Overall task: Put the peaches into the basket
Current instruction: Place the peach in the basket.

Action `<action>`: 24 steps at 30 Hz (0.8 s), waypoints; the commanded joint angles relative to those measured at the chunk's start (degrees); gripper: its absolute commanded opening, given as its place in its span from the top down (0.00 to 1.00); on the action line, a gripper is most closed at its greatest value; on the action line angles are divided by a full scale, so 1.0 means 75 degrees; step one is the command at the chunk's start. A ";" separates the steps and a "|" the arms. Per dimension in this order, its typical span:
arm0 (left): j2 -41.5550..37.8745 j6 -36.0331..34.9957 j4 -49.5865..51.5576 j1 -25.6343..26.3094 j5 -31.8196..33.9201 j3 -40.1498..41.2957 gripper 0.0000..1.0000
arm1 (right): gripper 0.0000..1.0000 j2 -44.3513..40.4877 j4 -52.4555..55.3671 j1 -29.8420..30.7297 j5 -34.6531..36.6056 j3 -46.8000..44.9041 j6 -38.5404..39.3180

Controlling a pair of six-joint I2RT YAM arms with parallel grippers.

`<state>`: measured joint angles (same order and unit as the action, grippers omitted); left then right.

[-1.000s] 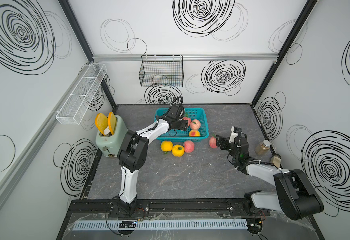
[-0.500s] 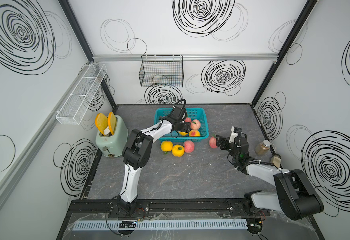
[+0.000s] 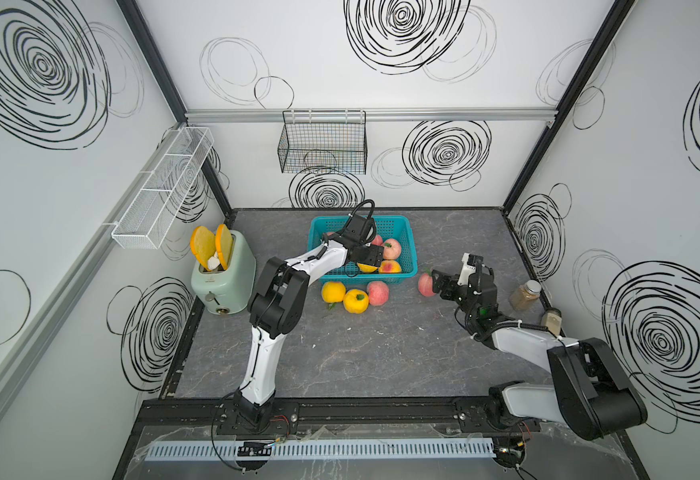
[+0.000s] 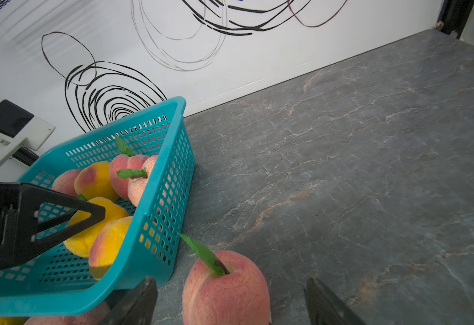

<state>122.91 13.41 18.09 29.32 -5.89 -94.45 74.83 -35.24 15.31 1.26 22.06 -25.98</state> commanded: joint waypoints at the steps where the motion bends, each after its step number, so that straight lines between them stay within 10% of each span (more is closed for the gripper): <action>1: -0.0122 0.0042 -0.0092 0.0031 0.0133 -0.0097 0.17 | 0.14 0.0100 -0.0211 0.0044 0.0049 0.0032 -0.0074; 24: -0.0763 0.0028 0.0083 0.0181 0.0305 -0.0144 0.17 | 0.14 0.0158 -0.0199 0.0044 0.0012 0.0059 -0.0075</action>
<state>120.36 13.52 18.55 30.39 -4.60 -94.45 75.50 -35.24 15.31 1.26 22.06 -25.98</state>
